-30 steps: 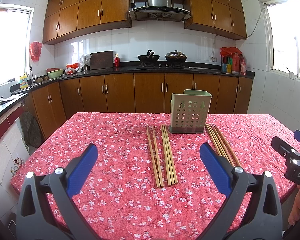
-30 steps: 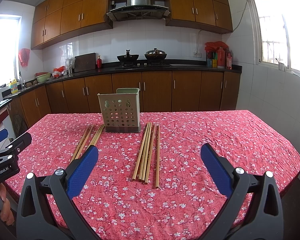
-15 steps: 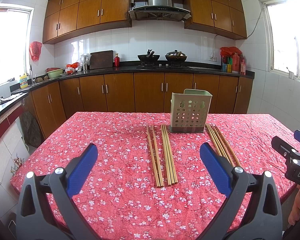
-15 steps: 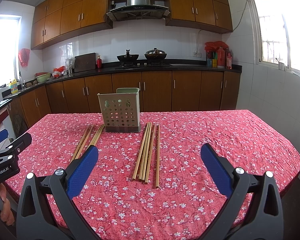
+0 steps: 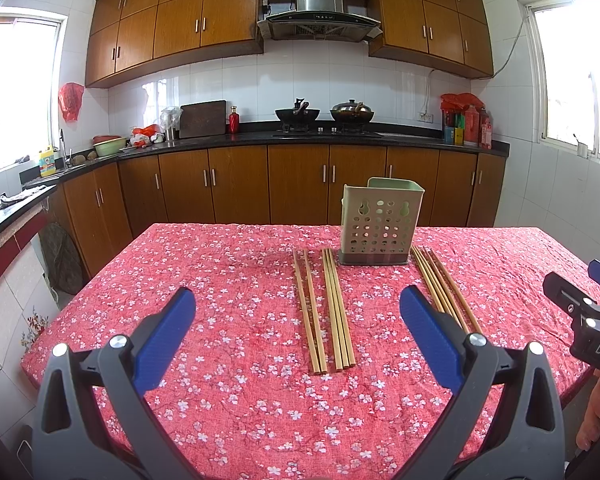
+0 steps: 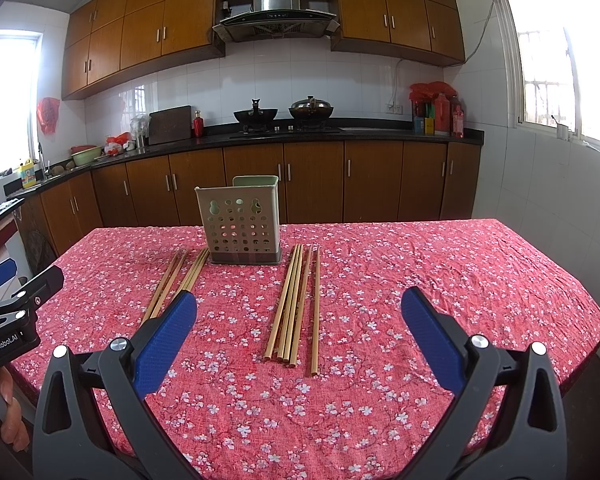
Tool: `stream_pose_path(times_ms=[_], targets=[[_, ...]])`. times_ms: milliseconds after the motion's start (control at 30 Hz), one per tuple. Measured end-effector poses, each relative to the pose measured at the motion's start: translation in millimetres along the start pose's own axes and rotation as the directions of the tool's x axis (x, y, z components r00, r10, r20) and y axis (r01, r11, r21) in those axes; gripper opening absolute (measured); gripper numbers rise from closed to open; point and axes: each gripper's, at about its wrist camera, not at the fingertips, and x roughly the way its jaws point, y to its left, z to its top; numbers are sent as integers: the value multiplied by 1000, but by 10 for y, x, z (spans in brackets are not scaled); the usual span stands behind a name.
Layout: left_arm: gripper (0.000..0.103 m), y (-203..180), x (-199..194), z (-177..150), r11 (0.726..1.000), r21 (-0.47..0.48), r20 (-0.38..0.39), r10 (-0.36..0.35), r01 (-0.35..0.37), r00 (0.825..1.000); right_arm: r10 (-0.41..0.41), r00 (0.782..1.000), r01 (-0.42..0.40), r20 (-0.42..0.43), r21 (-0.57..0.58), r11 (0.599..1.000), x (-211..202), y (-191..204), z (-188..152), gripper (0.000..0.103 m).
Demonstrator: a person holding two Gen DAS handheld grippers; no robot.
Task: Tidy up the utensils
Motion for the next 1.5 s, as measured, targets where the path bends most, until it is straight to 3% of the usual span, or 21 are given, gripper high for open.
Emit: stream_pose_path(times_ms=[300, 400, 500, 667, 767, 933, 1000, 1133, 1300, 1500], targets=[[99, 2, 177, 3, 1000, -13, -54, 19, -20, 998, -15, 999, 16, -45, 21, 1000, 226, -74, -45, 101], [99, 86, 342, -61, 999, -23, -93, 33, -35, 995, -25, 995, 30, -99, 41, 999, 390, -116, -54, 101], [99, 193, 605, -68, 997, -41, -179, 51, -59, 983, -50, 980, 65, -193, 73, 995, 706, -226, -63, 99], [99, 342, 1080, -75, 996, -55, -299, 52, -71, 953, -19, 925, 78, -378, 142, 987, 1356, -406, -140, 60], [97, 372, 1342, -90, 997, -36, -345, 51, -67, 937, 20, 892, 62, -452, 165, 984, 1677, -408, -178, 46], [68, 382, 1689, -113, 998, -59, -431, -10, -17, 902, 22, 863, 45, -505, 120, 992, 1927, -233, -276, 37], [58, 372, 1793, -135, 997, -82, -454, -48, 12, 890, 19, 849, 46, -528, 110, 993, 2014, -226, -330, 28], [37, 329, 1959, -188, 990, -120, -490, -124, 74, 863, 11, 863, 50, -505, 108, 993, 2061, -266, -368, 9], [25, 222, 2088, -236, 986, -124, -527, -162, 112, 835, 18, 867, 60, -499, 138, 989, 2053, -413, -343, 8], [13, 147, 2142, -264, 989, -92, -544, -150, 120, 826, -2, 870, 64, -493, 109, 992, 2066, -391, -322, 8]])
